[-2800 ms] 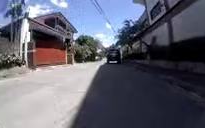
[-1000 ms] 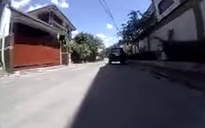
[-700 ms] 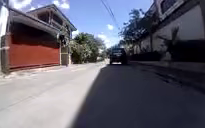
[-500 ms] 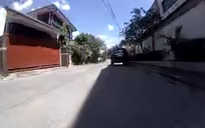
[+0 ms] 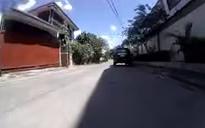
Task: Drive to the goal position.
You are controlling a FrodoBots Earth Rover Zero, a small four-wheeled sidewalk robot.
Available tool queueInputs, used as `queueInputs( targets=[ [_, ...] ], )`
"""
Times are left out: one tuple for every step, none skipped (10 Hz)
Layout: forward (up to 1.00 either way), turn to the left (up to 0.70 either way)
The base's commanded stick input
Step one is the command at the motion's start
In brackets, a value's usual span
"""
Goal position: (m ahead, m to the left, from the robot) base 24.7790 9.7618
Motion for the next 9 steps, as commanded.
queueInputs(
  targets=[
    [1.00,-0.05],
    [1.00,0.00],
    [1.00,0.00],
    [1.00,0.00],
    [1.00,0.00],
    [1.00,0.00],
    [1.00,0.01],
    [1.00,0.02],
    [1.00,0.04]
  ],
)
